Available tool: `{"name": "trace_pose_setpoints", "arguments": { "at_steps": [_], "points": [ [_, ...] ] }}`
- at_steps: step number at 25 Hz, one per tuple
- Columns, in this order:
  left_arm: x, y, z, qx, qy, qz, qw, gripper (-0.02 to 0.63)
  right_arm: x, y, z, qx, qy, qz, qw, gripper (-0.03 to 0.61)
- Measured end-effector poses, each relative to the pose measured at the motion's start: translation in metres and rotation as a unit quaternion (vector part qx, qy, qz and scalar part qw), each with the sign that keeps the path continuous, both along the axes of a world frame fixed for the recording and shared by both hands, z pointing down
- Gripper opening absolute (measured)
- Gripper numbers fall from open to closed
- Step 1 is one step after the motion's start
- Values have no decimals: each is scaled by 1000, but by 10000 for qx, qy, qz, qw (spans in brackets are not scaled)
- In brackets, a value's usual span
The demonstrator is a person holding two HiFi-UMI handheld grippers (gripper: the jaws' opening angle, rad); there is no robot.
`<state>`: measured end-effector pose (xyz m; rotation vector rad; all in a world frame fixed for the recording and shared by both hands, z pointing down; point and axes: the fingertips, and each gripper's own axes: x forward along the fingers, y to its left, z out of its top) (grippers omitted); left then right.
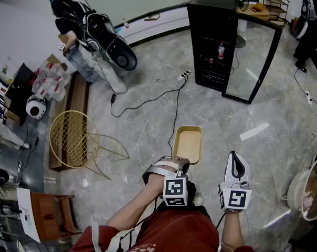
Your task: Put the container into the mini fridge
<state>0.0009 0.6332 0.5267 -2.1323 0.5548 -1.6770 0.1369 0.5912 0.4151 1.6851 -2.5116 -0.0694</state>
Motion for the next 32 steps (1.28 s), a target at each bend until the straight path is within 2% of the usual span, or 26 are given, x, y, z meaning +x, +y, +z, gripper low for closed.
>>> {"name": "trace_pose_setpoints", "arguments": {
  "at_steps": [4, 12, 19, 26, 32],
  "points": [
    [-4, -15, -2, 117, -15, -45, 9999, 38, -3, -9, -2, 55, 73, -41, 9999, 0],
    [-7, -40, 1, 82, 71, -78, 9999, 38, -12, -33, -7, 35, 202, -95, 9997, 0],
    [-15, -68, 8, -44, 161, -102, 9998, 38, -32, -64, -5, -17, 223, -330, 9992, 0],
    [-39, -118, 9, -24, 282, -186, 9994, 38, -55, -121, -12, -22, 319, -306, 9990, 0],
    [-74, -169, 13, 54, 76, -182, 9998, 38, -81, -167, -17, 7, 428, -316, 9986, 0]
  ]
}}
